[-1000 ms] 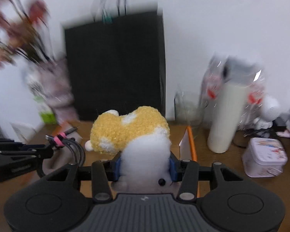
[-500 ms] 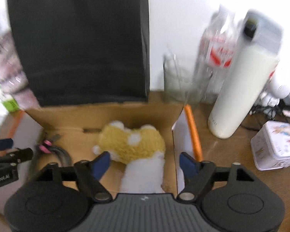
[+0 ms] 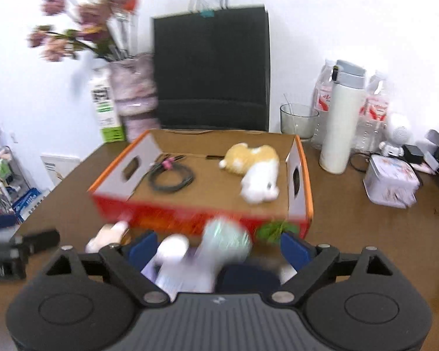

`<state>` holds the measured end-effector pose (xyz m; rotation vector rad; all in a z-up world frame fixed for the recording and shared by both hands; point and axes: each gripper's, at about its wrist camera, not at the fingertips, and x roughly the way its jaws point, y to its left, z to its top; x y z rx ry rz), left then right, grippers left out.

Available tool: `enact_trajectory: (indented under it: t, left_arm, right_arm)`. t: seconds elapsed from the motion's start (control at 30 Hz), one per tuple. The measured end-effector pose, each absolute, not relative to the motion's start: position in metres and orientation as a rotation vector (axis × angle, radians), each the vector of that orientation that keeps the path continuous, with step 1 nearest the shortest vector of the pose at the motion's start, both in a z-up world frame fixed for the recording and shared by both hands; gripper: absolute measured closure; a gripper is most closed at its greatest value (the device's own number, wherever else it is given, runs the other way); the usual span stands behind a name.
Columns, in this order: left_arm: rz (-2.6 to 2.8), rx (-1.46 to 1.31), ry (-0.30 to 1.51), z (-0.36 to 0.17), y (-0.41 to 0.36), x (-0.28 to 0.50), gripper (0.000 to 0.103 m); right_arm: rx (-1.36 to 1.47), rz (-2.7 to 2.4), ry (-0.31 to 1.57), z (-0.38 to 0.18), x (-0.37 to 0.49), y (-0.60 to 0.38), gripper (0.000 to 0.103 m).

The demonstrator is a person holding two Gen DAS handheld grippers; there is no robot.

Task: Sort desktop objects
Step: 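Grasp the beige cube with the left gripper while the right grasps the cotton-swab box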

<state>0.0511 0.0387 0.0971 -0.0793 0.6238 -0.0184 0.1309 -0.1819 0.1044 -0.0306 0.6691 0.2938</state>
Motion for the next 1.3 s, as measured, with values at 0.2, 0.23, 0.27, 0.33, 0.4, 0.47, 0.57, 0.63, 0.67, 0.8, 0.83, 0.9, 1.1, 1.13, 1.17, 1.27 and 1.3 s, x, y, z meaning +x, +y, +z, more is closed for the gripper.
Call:
enact_trajectory:
  t: [0.2,0.23,0.27,0.33,0.4,0.47,0.57,0.63,0.67,0.8,0.83,0.9,1.1,1.13,1.17,1.27,1.3]
  left_arm:
    - [-0.01,-0.02,0.545,0.056,0.03,-0.036,0.0]
    - [-0.01,-0.026,0.536,0.05,0.029,-0.045,0.0]
    - [-0.029,-0.034,0.535,0.043,0.028,-0.053,0.0]
    - [-0.049,-0.058,0.56,0.033,0.027,-0.065,0.0]
    - [-0.078,-0.081,0.591,0.024,0.027,-0.071,0.0]
    - [-0.082,-0.064,0.587,0.02,0.027,-0.079,0.0]
    - [-0.086,-0.049,0.536,0.017,0.026,-0.087,0.0]
    - [-0.092,-0.043,0.503,0.018,0.025,-0.09,0.0]
    - [-0.088,-0.048,0.477,0.018,0.024,-0.092,0.0]
    - [-0.104,-0.046,0.417,0.022,0.022,-0.094,0.0]
    - [-0.123,-0.041,0.432,0.022,0.021,-0.092,0.0]
    - [-0.139,-0.038,0.482,0.022,0.019,-0.085,0.0]
    - [-0.116,-0.031,0.572,0.02,0.015,-0.067,0.0]
    - [-0.115,-0.024,0.56,0.021,0.014,-0.065,0.0]
    - [-0.115,-0.016,0.544,0.022,0.013,-0.062,0.0]
    - [-0.101,0.005,0.522,0.028,0.007,-0.039,0.0]
    - [-0.093,0.005,0.521,0.029,0.006,-0.027,0.0]
  right_arm:
    - [-0.07,0.377,0.539,0.068,0.011,-0.177,0.011]
    - [-0.064,0.361,0.532,0.061,-0.001,-0.178,0.011]
    - [-0.054,0.348,0.53,0.054,-0.012,-0.18,0.011]
    - [-0.015,0.336,0.541,0.041,-0.029,-0.186,0.011]
    - [-0.008,0.336,0.538,0.031,-0.046,-0.189,0.011]
    - [-0.047,0.337,0.519,0.025,-0.063,-0.192,0.011]
    - [-0.091,0.303,0.498,0.021,-0.078,-0.202,0.011]
    - [-0.075,0.281,0.489,0.021,-0.082,-0.212,0.011]
    - [-0.068,0.274,0.487,0.021,-0.083,-0.215,0.011]
    - [-0.074,0.274,0.467,0.021,-0.087,-0.217,0.011]
    - [-0.082,0.277,0.462,0.021,-0.086,-0.215,0.011]
    - [-0.089,0.285,0.453,0.02,-0.084,-0.212,0.011]
    - [-0.07,0.297,0.422,0.02,-0.071,-0.21,0.011]
    - [-0.053,0.305,0.412,0.02,-0.069,-0.212,0.011]
    - [-0.043,0.312,0.398,0.02,-0.067,-0.214,0.011]
    - [-0.042,0.318,0.428,0.023,-0.049,-0.213,0.011]
    - [-0.03,0.32,0.445,0.025,-0.039,-0.214,0.011]
